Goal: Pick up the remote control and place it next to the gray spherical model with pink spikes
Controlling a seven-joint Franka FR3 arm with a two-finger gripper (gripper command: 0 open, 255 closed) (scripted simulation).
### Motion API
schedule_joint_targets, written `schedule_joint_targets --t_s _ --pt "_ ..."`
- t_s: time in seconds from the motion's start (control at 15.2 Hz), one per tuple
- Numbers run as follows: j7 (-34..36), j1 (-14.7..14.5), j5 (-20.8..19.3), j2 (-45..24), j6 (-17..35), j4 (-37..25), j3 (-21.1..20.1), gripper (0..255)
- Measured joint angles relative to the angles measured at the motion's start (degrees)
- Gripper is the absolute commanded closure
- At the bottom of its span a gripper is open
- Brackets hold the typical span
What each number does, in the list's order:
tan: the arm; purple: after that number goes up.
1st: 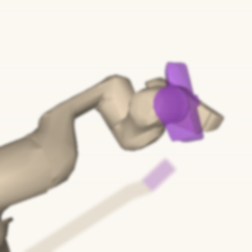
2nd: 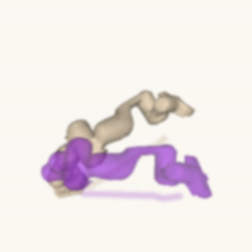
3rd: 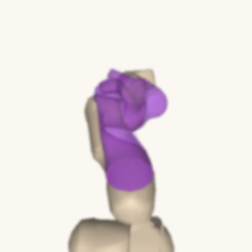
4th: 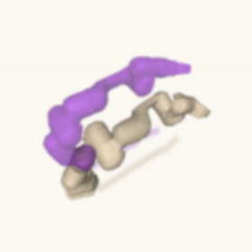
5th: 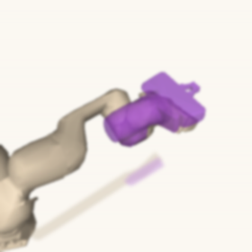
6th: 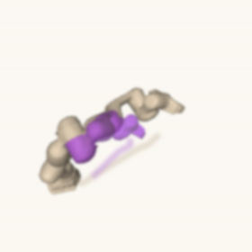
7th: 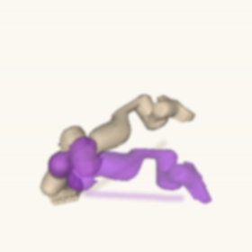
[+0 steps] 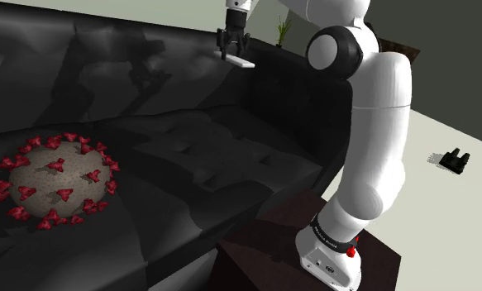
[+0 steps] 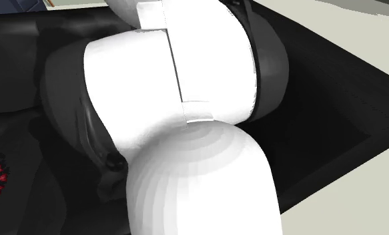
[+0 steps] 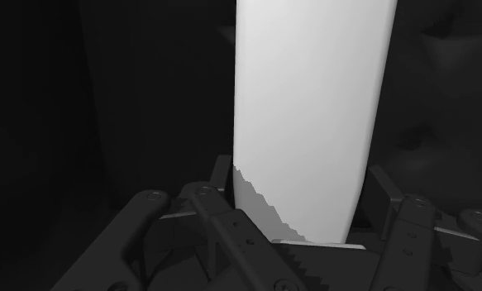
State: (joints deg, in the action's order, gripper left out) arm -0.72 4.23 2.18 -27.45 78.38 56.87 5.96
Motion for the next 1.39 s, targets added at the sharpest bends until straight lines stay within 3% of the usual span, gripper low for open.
schedule_joint_targets --t_s 0.73,1.39 --pt "11.7 -8.8 -1.2 19.4 8.8 27.8 -3.8 255" --pt "23.7 -15.2 -0.3 28.8 11.8 39.9 -9.5 255"
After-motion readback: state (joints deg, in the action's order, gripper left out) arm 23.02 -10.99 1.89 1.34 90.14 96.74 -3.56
